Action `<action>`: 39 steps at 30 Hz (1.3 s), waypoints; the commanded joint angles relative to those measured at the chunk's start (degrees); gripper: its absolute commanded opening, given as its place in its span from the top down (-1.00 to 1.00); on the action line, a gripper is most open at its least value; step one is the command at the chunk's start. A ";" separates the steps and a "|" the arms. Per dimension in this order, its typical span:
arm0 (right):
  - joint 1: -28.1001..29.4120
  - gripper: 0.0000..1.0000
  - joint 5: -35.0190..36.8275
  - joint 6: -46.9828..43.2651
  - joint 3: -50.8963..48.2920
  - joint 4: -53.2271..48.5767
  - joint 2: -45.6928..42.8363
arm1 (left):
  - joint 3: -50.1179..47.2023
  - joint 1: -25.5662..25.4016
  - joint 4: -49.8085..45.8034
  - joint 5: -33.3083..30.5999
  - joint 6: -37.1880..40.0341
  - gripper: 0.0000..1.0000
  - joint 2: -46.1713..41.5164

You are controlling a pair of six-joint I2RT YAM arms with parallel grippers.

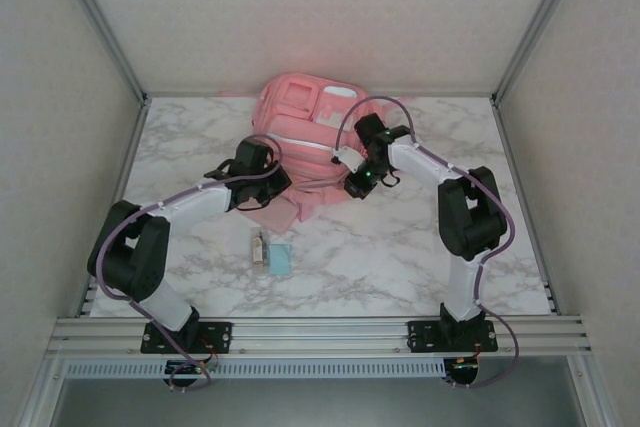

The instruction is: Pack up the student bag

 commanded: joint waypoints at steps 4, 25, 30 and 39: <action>-6.83 1.00 12.24 4.22 1.21 -8.87 0.97 | -0.81 7.24 -6.75 -11.49 1.54 1.00 -4.71; 5.36 1.00 -16.16 18.57 -0.60 -7.16 -8.99 | -4.05 -9.48 5.52 -9.34 -25.99 -0.76 -7.35; 5.40 1.00 -11.77 18.29 -3.83 -7.13 -9.30 | -1.58 -12.35 12.70 -11.09 -33.04 -0.66 0.70; 5.10 1.00 -4.84 17.60 -4.63 -10.42 -6.94 | 0.94 -13.09 14.16 -14.80 -35.18 1.00 9.18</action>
